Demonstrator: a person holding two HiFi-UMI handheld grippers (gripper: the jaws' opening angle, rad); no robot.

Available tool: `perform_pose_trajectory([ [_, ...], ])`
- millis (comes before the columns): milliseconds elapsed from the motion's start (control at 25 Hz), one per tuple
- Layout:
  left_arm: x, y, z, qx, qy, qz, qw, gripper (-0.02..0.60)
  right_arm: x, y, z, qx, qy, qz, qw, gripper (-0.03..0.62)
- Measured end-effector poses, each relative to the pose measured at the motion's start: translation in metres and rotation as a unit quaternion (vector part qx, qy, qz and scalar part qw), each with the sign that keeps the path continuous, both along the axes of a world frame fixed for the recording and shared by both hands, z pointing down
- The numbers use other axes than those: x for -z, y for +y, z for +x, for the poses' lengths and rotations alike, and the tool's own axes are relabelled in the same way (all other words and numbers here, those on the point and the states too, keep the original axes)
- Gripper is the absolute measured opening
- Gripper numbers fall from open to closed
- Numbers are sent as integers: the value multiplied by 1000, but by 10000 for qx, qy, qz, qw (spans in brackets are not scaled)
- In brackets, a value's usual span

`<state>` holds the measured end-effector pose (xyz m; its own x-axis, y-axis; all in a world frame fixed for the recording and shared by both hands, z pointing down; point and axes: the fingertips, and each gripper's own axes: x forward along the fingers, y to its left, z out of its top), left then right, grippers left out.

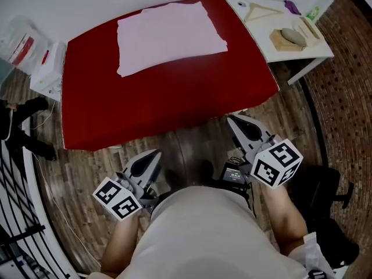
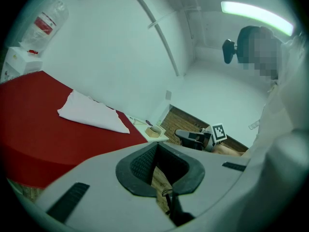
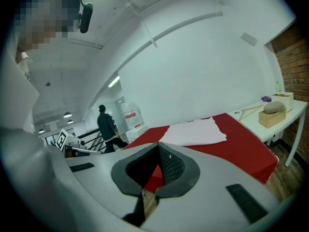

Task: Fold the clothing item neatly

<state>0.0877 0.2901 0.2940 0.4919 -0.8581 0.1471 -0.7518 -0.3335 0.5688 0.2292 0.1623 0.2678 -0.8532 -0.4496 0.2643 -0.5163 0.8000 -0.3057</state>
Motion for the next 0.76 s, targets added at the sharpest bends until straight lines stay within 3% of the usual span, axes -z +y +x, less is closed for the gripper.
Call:
perform_pose_trajectory([
  [760, 5, 6, 2, -259, 63, 54, 9996, 5, 12, 4, 2, -207, 120, 242, 9994, 12],
])
